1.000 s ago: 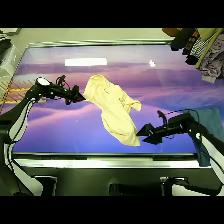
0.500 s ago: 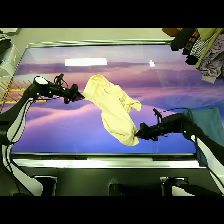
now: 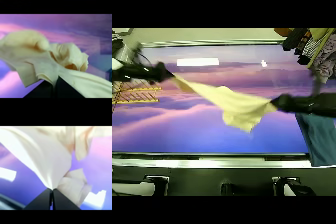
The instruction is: Fold the clothes and pants, and hang the long-sleeved shirts on hangers.
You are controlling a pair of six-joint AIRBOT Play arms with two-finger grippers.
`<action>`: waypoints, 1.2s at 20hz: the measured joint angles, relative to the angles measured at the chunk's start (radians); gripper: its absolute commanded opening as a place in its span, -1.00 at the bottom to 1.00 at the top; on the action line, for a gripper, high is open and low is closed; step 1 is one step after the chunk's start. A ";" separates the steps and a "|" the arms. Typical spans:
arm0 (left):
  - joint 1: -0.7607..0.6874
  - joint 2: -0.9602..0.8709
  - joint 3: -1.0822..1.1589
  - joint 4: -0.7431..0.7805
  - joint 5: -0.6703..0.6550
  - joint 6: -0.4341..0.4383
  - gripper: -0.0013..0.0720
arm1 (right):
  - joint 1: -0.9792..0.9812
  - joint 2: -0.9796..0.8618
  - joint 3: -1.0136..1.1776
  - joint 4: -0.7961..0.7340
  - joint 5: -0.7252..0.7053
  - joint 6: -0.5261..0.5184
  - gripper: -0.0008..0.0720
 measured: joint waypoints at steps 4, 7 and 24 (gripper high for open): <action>0.032 0.241 0.145 0.103 0.066 -0.042 -0.93 | -0.011 0.066 0.357 -0.138 0.003 0.028 -0.90; 0.044 0.424 0.204 0.173 0.129 -0.080 -0.93 | -0.013 0.083 0.617 -0.217 0.006 0.053 -0.90; 0.013 0.320 0.024 0.322 -0.033 -0.155 -0.93 | -0.014 -0.264 0.737 -0.215 -0.290 0.453 -0.90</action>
